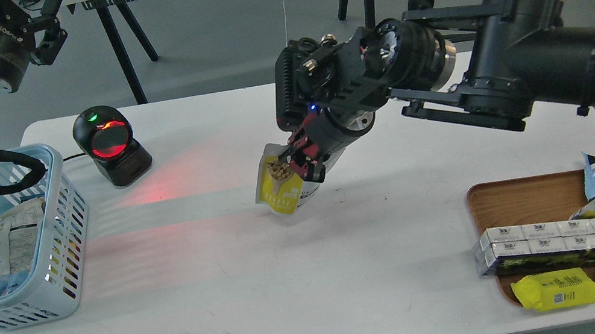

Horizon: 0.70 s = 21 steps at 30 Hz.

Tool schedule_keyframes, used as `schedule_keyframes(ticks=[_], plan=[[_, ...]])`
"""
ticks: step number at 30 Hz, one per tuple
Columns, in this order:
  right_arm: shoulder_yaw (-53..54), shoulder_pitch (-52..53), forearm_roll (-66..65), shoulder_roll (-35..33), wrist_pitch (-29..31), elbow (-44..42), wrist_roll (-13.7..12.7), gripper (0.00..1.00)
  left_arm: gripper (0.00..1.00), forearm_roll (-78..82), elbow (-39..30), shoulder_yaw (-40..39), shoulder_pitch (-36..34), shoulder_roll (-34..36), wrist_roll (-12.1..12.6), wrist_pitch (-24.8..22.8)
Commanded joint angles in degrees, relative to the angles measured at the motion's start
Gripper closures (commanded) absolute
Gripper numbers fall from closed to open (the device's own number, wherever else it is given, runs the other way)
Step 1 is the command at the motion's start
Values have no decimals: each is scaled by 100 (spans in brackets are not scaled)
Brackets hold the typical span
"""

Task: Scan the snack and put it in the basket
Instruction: 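Lift the packet and carry it toward the scanner, lowering onto table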

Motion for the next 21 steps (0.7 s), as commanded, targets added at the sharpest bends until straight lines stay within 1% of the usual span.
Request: schedule_keyframes(ticks=[1, 15, 16, 17, 18, 19, 20, 21], plan=[[-10, 5, 0, 376, 0, -238, 0, 100, 0, -1, -1, 6, -7, 8, -1, -1], [-247, -13, 0, 376, 0, -317, 0, 100, 0, -1, -1, -20, 11, 17, -1, -1], [-247, -21, 0, 376, 0, -317, 0, 98, 0, -9, -1, -29, 11, 17, -1, -1], [-247, -30, 0, 376, 0, -309, 0, 92, 0, -9, -1, -38, 20, 17, -1, -1], [-247, -30, 0, 376, 0, -300, 0, 75, 0, -1, -1, -29, 20, 17, -1, -1], [-247, -30, 0, 376, 0, -282, 0, 50, 0, 17, -1, -20, 28, 8, -1, -1], [-247, -30, 0, 376, 0, -274, 0, 38, 0, 34, 7, -12, 37, 8, -1, -1], [-247, -22, 0, 376, 0, -273, 0, 30, 0, 43, 7, -12, 37, 8, -1, -1]])
